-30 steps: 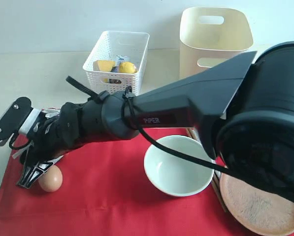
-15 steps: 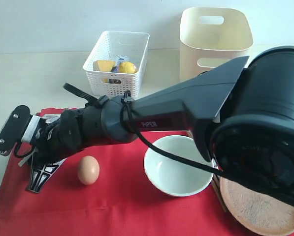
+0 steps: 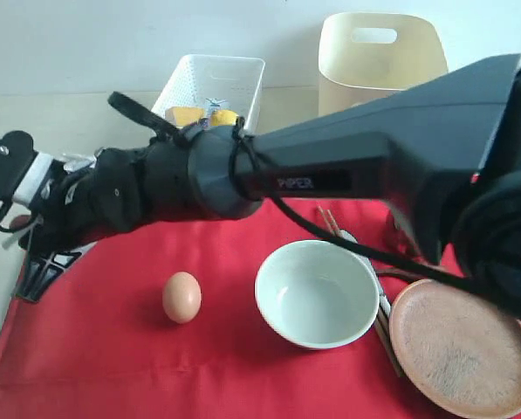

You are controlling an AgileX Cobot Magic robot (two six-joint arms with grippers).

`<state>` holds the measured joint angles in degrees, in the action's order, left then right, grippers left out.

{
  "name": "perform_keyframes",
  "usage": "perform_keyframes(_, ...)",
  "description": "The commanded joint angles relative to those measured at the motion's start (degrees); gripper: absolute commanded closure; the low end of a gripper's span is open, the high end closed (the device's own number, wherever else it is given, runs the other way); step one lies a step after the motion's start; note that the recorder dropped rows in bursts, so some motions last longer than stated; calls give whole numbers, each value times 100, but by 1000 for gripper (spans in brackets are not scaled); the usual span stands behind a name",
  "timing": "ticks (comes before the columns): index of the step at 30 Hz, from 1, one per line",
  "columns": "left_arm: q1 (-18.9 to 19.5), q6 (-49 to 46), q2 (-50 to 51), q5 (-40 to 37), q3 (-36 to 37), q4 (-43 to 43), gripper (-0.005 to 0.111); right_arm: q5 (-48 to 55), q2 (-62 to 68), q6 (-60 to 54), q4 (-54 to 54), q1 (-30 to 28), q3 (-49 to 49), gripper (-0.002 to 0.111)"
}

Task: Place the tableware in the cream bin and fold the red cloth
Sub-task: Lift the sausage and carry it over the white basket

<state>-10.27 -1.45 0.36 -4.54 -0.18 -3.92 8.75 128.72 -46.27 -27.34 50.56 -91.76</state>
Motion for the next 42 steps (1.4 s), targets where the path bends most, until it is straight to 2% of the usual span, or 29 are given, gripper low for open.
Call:
perform_keyframes(1, -26, 9, -36, -7, 18, 0, 106, -83, -523, 200, 35, -106, -18, 108)
perform_keyframes(9, -26, -7, -36, -7, 18, 0, 106, 236, -1113, 580, 47, -657, -18, 108)
perform_keyframes(15, -26, -7, -36, -7, 18, 0, 106, 500, -1335, 605, 47, -1317, -18, 108)
perform_keyframes(17, -26, 6, -36, -7, 18, 0, 106, 500, -1335, 831, 47, -1665, -6, 108)
perform_keyframes(23, -26, -4, -36, -7, 18, 0, 106, 303, -1193, 891, 47, -2241, -6, 108)
perform_keyframes(37, -26, 8, -36, -7, 18, 0, 106, -1162, -326, 941, -11, -2291, -6, 108)
perform_keyframes(42, -26, -9, -36, -7, 18, 0, 106, -1510, -178, 972, -124, -2291, -6, 97)
